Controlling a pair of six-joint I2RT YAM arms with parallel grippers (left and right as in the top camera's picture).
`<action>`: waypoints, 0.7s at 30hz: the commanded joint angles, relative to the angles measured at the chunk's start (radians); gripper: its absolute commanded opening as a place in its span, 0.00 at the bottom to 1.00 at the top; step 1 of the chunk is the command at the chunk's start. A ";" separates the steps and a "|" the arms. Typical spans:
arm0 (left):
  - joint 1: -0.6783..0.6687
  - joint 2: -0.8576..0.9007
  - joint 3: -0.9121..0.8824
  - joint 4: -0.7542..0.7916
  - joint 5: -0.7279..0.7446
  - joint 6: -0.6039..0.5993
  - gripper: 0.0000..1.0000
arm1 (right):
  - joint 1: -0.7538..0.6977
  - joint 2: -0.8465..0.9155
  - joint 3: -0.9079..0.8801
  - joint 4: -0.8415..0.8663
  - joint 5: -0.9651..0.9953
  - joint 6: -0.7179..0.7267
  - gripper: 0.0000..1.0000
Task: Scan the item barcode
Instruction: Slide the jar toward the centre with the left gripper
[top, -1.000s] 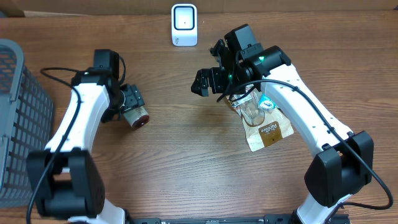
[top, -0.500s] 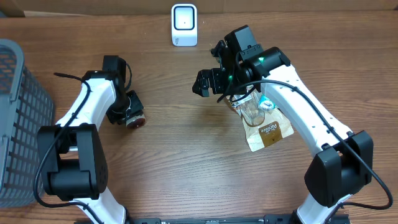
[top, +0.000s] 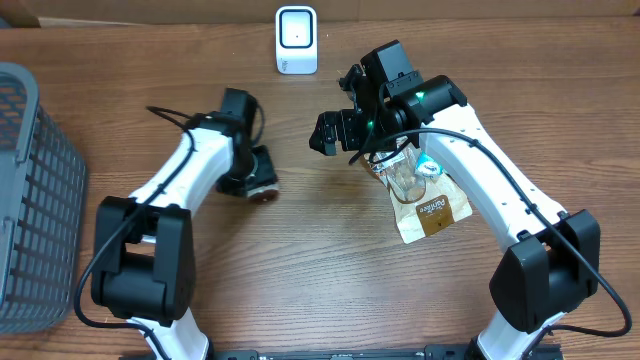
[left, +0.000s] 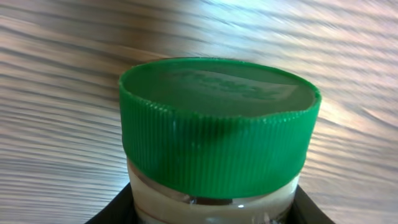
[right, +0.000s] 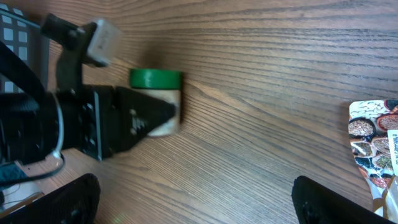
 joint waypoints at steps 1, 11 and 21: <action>-0.026 0.013 -0.006 0.014 0.036 -0.025 0.55 | 0.002 0.000 -0.006 0.001 0.006 0.000 1.00; 0.013 0.013 0.182 -0.159 -0.068 -0.020 0.67 | 0.002 0.000 -0.006 0.008 0.005 0.004 1.00; 0.159 0.013 0.448 -0.329 -0.149 0.025 0.75 | 0.005 0.006 -0.006 0.041 0.013 0.092 1.00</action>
